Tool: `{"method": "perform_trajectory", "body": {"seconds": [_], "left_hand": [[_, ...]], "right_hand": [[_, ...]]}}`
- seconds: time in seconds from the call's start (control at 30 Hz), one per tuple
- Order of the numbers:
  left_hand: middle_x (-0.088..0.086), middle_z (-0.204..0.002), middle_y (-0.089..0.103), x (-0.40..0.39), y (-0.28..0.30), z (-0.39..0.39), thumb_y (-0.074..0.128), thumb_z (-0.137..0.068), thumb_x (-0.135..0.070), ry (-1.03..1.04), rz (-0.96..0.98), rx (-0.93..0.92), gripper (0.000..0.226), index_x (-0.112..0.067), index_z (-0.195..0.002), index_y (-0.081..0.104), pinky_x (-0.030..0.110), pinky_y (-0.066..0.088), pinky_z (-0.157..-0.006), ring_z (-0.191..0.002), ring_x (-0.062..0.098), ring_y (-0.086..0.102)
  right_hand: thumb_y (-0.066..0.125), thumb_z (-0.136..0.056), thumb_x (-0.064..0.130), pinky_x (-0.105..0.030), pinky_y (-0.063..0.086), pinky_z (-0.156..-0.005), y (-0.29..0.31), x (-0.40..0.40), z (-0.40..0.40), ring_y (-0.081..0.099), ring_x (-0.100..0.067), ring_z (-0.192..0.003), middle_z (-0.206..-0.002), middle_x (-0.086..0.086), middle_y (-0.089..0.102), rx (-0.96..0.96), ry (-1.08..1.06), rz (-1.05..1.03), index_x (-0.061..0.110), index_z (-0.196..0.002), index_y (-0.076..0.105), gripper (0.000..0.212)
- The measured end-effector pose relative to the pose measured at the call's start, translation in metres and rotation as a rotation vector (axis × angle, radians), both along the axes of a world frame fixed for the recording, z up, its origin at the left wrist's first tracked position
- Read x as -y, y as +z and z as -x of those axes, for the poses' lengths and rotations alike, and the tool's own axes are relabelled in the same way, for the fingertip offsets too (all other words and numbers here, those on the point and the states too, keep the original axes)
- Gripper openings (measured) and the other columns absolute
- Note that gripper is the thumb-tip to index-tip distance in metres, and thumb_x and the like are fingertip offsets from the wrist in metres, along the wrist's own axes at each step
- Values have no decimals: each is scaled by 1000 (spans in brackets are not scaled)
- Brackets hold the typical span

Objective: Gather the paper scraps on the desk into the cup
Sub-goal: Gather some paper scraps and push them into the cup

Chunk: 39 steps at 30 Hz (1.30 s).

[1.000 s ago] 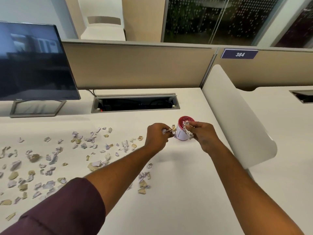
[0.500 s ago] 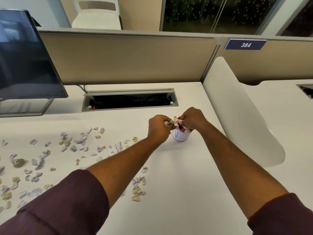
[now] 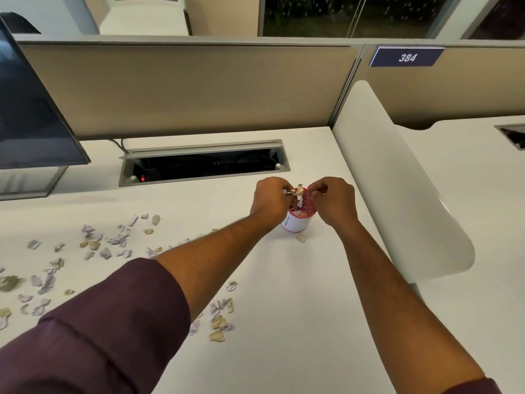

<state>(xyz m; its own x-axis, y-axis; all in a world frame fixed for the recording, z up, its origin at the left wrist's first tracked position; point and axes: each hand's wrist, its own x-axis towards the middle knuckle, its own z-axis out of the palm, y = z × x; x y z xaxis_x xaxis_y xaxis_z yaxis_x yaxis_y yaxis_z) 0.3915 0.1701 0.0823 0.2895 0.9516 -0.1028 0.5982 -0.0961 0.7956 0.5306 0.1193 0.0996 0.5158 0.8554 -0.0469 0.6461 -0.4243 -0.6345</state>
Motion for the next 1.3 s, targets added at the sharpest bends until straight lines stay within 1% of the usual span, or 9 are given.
{"method": "perform_trajectory", "body": {"seconds": [0.33,0.6,0.8,0.9,1.0,1.07,1.13,1.2,1.3], "left_hand": [[17,-111,66,-12,3,-36,82,-80,-21,-398,-191,-460,42,-9,-118,69,39,58,-87,-101,32,66],[11,-130,55,-8,3,-31,78,-80,-7,-554,-203,-368,60,-20,-134,55,33,49,-90,-119,30,53],[11,-123,65,-4,9,-12,68,-86,-2,-463,-265,-292,42,-13,-126,65,36,52,-94,-115,29,58],[7,-118,67,0,0,15,60,-93,-5,-324,-288,-208,28,-13,-118,69,35,50,-95,-111,25,59],[5,-116,65,11,-18,57,58,-95,-7,-209,-336,-174,24,-15,-114,69,33,42,-99,-115,24,53],[4,-118,63,24,-35,92,58,-95,-8,-146,-341,-201,24,-16,-115,68,31,41,-98,-117,24,50],[3,-121,61,39,-53,128,60,-95,-12,-93,-316,-254,24,-17,-118,66,33,43,-98,-119,24,49],[3,-125,59,56,-71,164,61,-95,-15,-44,-275,-300,26,-18,-120,65,34,45,-100,-122,24,49],[4,-129,58,82,-92,212,62,-95,-18,-10,-243,-348,28,-16,-122,62,36,44,-104,-123,25,51]], "right_hand": [[64,-93,5,-36,60,-88,-16,28,-11,74,-19,-88,-93,-1,79,-154,-122,-206,13,-101,78,18],[60,-94,3,-40,62,-84,-31,35,-11,76,-15,-84,-93,2,77,-256,-238,-308,19,-108,72,25],[63,-91,3,-40,61,-83,-59,49,5,73,-21,-89,-94,3,75,-266,-345,-304,18,-98,72,20],[63,-90,2,-29,53,-83,-81,62,18,71,-24,-97,-103,-1,72,-195,-285,-201,16,-100,72,19],[66,-92,9,-32,48,-96,-103,78,36,63,-29,-114,-120,-9,67,-68,-119,-77,10,-117,69,26],[61,-95,10,-35,38,-113,-118,89,53,49,-32,-136,-140,-12,58,-11,29,-10,6,-136,58,42],[53,-100,15,-38,16,-128,-129,99,73,22,-27,-157,-166,-12,32,40,164,57,5,-155,37,58],[46,-104,19,-38,2,-130,-137,107,90,5,-19,-160,-172,-5,13,89,266,64,7,-161,24,63],[45,-104,26,-38,0,-130,-139,117,117,2,-15,-160,-172,0,11,83,412,28,12,-162,22,64]]}}
